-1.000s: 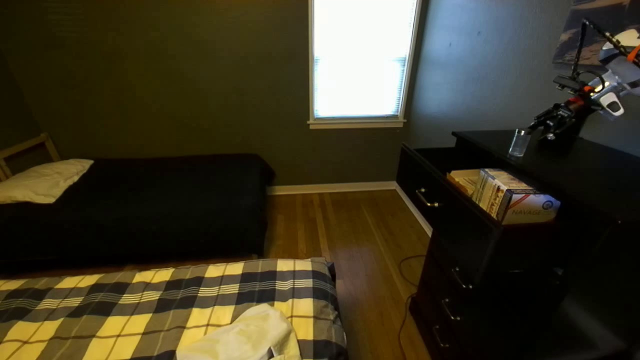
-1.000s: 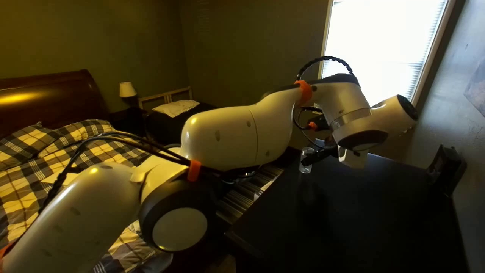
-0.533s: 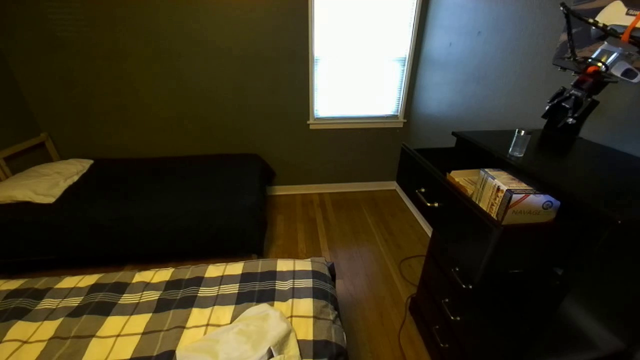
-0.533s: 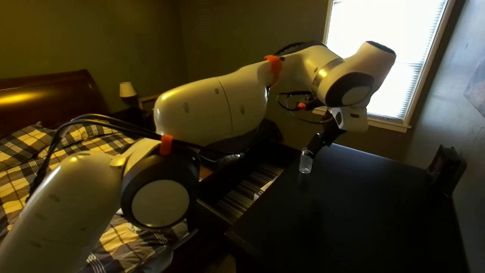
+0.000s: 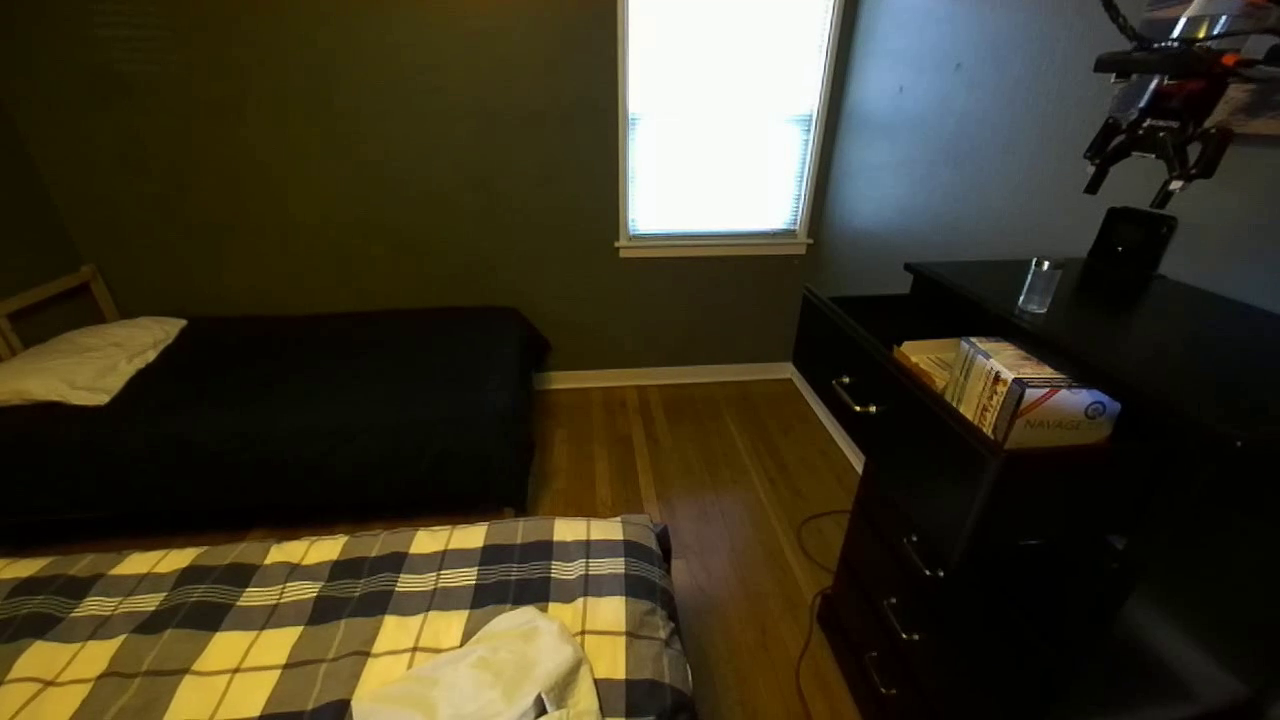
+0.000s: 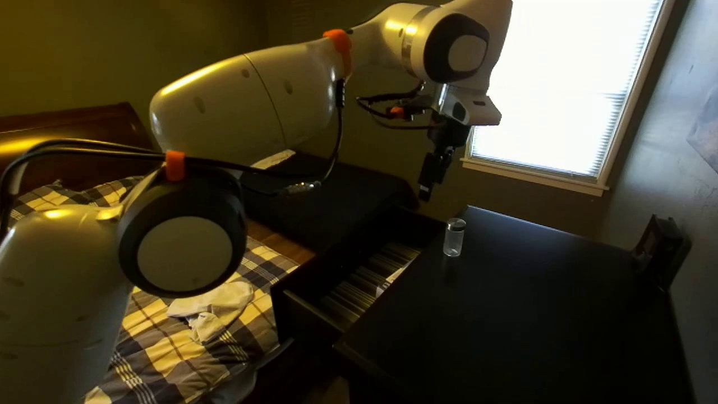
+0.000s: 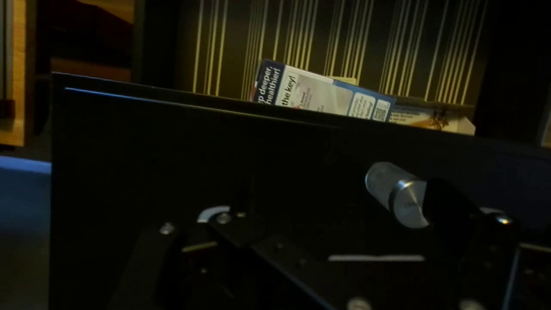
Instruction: Place the container on the desk vertically upright
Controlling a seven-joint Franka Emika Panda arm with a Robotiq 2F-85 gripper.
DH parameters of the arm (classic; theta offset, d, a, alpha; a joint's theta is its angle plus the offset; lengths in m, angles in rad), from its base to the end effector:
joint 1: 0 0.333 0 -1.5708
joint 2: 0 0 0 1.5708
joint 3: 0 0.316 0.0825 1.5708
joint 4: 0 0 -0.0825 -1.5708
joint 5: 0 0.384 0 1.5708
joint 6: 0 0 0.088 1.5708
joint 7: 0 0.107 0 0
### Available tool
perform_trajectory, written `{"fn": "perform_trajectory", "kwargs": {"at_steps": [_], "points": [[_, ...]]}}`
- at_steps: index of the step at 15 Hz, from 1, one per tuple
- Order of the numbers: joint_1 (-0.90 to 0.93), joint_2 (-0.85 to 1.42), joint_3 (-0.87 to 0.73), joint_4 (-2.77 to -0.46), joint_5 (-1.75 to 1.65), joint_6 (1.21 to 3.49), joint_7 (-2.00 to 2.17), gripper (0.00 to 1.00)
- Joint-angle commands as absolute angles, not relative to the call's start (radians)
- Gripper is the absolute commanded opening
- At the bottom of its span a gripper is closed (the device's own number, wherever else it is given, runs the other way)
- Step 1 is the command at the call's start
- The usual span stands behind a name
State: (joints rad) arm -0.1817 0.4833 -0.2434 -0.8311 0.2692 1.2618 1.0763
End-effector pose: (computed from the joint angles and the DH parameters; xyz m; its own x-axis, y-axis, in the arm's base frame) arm 0.6241 -0.1868 0.6467 0.1706 -0.9742 -0.1476 -0.9853 -0.1671 -0.0356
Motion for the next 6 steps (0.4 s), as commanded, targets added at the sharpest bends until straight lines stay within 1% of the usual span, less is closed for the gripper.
{"fn": "perform_trajectory", "kwargs": {"at_steps": [1, 2, 3, 6], "points": [[-0.126, 0.352, -0.227, -0.986, 0.207, 1.223, 0.921, 1.00], [-0.111, 0.321, -0.222, -1.021, 0.193, 1.226, 0.876, 1.00], [-0.137, 0.408, -0.233, -0.899, 0.233, 1.223, 0.957, 1.00], [-0.115, 0.357, -0.228, -0.958, 0.214, 1.222, 0.907, 1.00]]}}
